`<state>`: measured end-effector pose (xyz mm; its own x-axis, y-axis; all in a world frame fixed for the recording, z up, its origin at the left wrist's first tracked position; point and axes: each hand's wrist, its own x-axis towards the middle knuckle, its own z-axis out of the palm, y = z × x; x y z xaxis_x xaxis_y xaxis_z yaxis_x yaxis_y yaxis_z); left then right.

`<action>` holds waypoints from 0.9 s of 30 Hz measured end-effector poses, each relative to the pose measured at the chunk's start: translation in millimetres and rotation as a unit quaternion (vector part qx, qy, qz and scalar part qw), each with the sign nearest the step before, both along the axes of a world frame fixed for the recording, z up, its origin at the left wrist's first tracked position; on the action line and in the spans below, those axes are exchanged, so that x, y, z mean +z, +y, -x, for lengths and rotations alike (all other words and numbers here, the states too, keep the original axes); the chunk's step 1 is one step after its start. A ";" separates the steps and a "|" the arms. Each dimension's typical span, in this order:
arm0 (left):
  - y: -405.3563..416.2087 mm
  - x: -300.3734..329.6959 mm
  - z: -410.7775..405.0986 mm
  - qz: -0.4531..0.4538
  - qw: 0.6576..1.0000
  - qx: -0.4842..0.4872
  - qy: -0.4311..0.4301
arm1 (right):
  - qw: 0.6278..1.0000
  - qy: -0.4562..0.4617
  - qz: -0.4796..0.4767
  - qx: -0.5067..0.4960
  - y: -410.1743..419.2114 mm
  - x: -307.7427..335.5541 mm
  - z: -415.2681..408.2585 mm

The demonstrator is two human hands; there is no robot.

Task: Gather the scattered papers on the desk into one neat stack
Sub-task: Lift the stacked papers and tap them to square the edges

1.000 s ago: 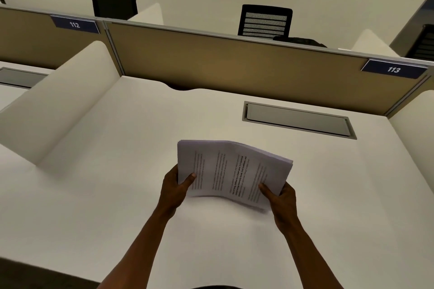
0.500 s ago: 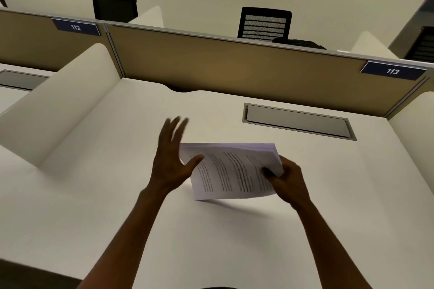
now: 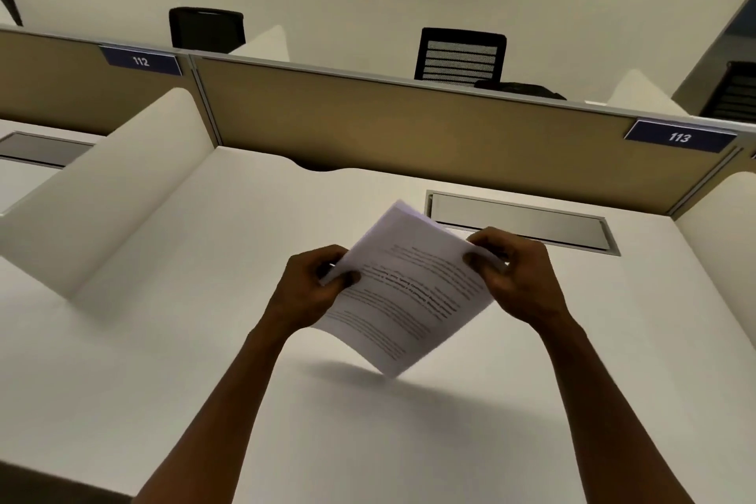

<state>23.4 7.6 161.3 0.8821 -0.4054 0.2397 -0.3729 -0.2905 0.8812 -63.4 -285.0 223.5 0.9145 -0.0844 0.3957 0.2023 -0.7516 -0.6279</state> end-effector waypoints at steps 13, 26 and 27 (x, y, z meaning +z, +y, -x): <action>-5.9 -20.6 10.5 0.063 0.990 0.031 0.120 | 0.999 -0.022 -0.023 0.004 -1.3 -4.0 -8.5; -4.9 -41.9 18.6 0.236 0.948 0.075 0.202 | 0.884 0.107 -0.456 0.007 45.1 -93.0 -1.9; -3.2 -42.5 17.7 0.237 0.948 0.071 0.200 | 0.884 0.106 -0.455 0.012 45.4 -94.4 -1.3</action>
